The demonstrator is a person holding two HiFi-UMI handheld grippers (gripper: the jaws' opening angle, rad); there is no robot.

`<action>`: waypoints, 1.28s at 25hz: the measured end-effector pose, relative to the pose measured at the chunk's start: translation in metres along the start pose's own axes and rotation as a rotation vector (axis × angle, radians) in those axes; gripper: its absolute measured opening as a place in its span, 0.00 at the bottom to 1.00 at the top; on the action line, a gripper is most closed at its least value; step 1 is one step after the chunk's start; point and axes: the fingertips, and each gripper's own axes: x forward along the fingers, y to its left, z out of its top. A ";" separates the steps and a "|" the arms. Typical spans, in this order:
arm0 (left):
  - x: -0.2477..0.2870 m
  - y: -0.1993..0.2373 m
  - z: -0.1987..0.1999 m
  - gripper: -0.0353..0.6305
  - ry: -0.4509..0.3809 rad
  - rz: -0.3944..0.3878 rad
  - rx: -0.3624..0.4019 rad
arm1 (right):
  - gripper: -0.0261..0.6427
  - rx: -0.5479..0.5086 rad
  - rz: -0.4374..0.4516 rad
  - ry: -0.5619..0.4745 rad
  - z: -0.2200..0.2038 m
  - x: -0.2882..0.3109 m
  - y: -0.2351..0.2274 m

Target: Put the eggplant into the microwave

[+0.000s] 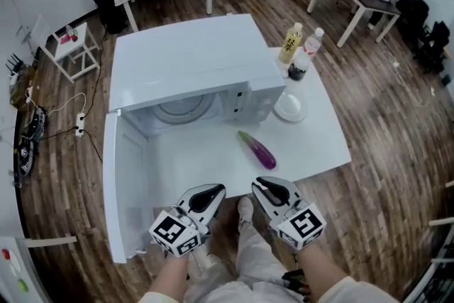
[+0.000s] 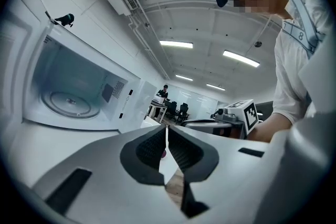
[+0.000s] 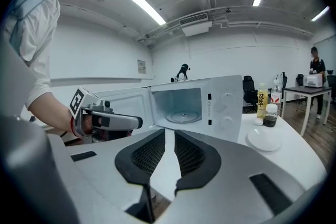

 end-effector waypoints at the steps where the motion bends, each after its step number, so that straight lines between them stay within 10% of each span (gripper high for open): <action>1: 0.002 0.003 -0.002 0.06 0.001 0.001 -0.003 | 0.13 0.002 -0.004 0.005 -0.002 0.002 -0.003; 32: 0.051 0.035 -0.032 0.11 0.041 -0.002 -0.054 | 0.42 0.024 -0.135 0.289 -0.109 0.030 -0.114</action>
